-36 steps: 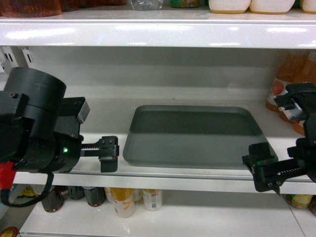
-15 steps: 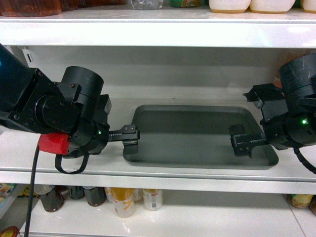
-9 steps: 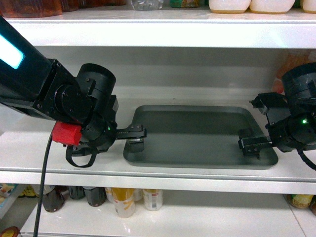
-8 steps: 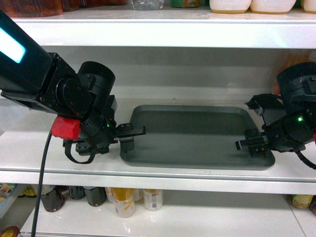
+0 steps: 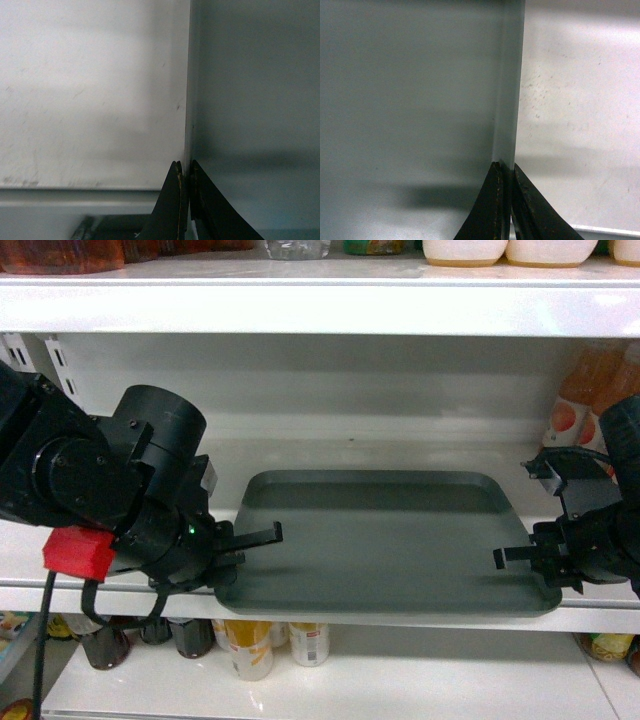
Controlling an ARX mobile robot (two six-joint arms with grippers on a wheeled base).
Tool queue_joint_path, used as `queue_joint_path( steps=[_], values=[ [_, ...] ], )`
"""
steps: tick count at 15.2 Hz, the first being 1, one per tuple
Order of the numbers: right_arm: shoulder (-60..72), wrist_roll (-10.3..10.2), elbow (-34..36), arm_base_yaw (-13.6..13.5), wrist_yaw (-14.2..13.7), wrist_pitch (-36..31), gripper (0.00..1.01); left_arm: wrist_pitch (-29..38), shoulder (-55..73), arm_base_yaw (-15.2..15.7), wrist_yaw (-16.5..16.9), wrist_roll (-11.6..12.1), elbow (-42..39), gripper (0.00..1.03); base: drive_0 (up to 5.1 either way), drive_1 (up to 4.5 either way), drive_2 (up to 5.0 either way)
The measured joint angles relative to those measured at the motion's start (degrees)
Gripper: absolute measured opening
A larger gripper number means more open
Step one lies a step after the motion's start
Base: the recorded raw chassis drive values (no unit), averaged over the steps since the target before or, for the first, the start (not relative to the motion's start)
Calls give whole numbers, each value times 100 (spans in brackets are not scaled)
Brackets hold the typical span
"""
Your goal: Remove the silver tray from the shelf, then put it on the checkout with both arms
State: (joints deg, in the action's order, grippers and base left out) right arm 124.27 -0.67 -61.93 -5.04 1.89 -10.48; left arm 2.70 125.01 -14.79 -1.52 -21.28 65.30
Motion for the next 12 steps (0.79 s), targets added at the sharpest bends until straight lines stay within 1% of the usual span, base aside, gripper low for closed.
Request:
queue_joint_path(
  steps=[1, 2, 3, 4, 5, 6, 8, 9, 10, 11, 12],
  values=[
    [-219, -48, 260, -22, 11, -146, 3, 74, -219, 0, -9, -22, -238, 2, 0, 0, 0],
    [-562, -118, 603, -24, 70, -317, 3, 157, -529, -4, -98, -94, -551, 2, 0, 0, 0],
    [-879, -149, 890, -24, 90, -455, 3, 256, -809, -52, -175, -109, -824, 2, 0, 0, 0],
    [-1145, -170, 1123, -24, 116, -562, 3, 348, -1040, -92, -275, -98, -1034, 2, 0, 0, 0],
    [-1475, -197, 1403, -24, 120, -634, 2, 420, -1346, -140, -302, -107, -1270, 2, 0, 0, 0],
    [-1923, -245, 1823, -20, 205, -732, 2, 470, -1784, -219, -433, -66, -1585, 2, 0, 0, 0],
    [-2465, -289, 2330, -20, 249, -811, 2, 507, -2288, -345, -629, 33, -1989, 2, 0, 0, 0],
    [-2868, -339, 2710, -22, 304, -852, 2, 474, -2763, -450, -750, 52, -2367, 2, 0, 0, 0],
    [-3185, -387, 2990, -22, 374, -876, 2, 479, -3141, -503, -802, 24, -2649, 2, 0, 0, 0],
    [-3488, -404, 3252, -31, 404, -935, 2, 459, -3462, -553, -837, -52, -2876, 2, 0, 0, 0],
    [-3620, -420, 3373, -77, 389, -975, 2, 621, -3670, -616, -964, -55, -3110, 2, 0, 0, 0]
  ],
)
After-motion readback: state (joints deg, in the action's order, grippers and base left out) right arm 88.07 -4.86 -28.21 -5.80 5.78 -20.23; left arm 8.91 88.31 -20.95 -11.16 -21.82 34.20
